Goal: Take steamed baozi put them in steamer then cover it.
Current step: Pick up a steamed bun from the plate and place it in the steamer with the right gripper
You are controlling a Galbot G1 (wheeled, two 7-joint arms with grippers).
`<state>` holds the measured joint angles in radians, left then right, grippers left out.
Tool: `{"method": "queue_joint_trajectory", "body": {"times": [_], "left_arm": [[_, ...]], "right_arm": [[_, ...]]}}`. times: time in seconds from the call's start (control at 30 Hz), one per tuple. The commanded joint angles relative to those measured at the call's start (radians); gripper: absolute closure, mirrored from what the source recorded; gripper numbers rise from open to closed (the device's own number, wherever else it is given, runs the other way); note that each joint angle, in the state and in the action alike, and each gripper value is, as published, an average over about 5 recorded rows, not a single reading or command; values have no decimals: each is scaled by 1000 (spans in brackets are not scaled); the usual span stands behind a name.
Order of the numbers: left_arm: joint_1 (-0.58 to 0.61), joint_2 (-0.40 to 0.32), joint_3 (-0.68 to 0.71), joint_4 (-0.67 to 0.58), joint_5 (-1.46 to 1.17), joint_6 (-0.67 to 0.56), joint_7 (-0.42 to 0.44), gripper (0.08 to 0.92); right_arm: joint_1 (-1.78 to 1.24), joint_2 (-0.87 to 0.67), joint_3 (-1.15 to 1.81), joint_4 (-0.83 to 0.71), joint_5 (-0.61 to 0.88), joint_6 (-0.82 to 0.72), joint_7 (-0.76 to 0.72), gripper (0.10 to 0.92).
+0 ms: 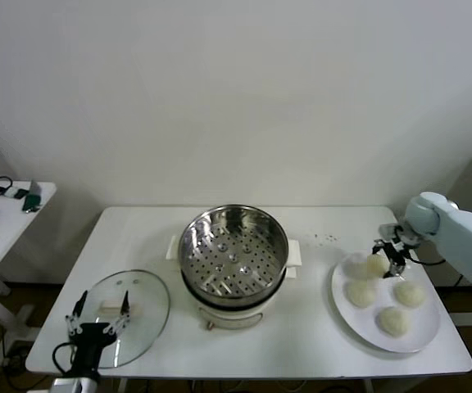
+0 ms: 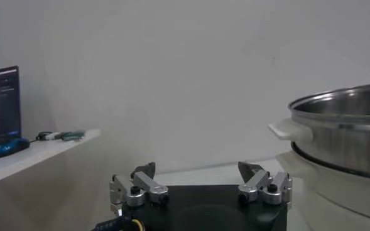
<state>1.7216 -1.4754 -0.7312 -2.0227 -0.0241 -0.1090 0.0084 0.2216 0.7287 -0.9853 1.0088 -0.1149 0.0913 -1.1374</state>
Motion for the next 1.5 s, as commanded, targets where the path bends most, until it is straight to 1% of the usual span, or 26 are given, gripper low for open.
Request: {"method": "queue_joint_trajectory", "body": {"times": [0.03,0.2,0.37,0.47,0.6,0.87,1.1,1.5], "left_arm": [[3,1,5,-7,-1,5,-6,177],[6,0,12,-10,1,9,-19,177],[10,2,13,-19,1,13,-25,177],[13,6,13,-23,0,14,-26,177],[14,11,12,-26,-2,14,-26,177],[10,21,14,-26,-5,16,-25,177],[3,27,12,-26,-12,21,-25,177],[-12,44,13,-17,-15,32,-23,177]], "right_arm": [[425,82,-337,138,111,80,-8,293],[576,206,-432,228,122,139,-6,296],[624,314,-456,342,82,198,8,289],[618,367,-442,392,13,241,20,288],[585,436,-409,429,-121,299,42,287],[467,567,-360,368,-271,370,65,287],[364,633,-353,305,-314,372,69,287],[247,673,-340,204,-394,397,77,287]]}}
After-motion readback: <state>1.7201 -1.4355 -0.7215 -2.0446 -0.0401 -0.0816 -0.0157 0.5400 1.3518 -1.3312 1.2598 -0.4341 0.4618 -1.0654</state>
